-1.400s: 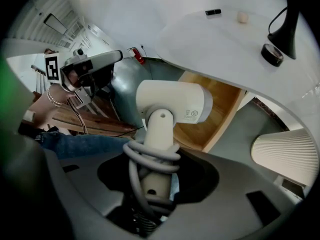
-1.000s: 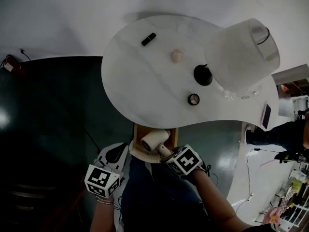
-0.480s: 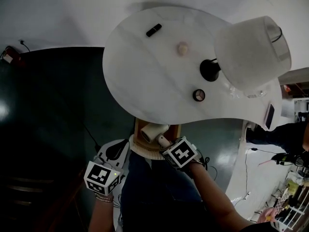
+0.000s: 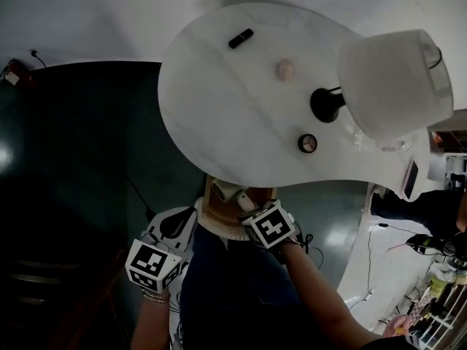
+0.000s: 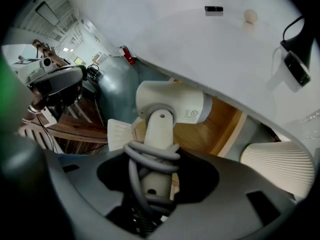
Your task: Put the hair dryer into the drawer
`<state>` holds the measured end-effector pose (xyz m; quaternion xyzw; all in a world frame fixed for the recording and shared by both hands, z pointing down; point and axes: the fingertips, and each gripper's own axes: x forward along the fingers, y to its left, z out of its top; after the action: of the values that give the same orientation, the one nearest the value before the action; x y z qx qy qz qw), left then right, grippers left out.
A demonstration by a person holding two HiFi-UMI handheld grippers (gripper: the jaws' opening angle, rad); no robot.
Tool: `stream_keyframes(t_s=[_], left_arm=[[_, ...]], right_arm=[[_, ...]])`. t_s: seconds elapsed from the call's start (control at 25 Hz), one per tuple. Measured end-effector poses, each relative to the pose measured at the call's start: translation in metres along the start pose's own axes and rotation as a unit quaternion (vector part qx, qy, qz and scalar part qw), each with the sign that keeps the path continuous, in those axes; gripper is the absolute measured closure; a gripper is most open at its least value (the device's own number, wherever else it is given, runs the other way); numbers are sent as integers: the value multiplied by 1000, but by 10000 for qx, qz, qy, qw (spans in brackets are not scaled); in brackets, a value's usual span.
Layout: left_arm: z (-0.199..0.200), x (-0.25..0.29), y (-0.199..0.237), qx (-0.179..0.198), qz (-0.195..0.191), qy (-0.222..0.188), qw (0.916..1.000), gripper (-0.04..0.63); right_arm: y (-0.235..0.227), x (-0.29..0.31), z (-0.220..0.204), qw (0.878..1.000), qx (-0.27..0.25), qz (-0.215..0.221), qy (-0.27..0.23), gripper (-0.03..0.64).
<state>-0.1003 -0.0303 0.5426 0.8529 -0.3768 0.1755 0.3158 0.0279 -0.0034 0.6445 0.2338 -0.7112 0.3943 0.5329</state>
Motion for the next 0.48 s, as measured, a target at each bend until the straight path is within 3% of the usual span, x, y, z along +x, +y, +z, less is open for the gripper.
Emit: stream_keyframes(t_s=[0.48], left_arm=[[2,2,14,-136,52,-14,9999,578]], right_arm=[[-9,14,14,9995,219,-202,-45,391]])
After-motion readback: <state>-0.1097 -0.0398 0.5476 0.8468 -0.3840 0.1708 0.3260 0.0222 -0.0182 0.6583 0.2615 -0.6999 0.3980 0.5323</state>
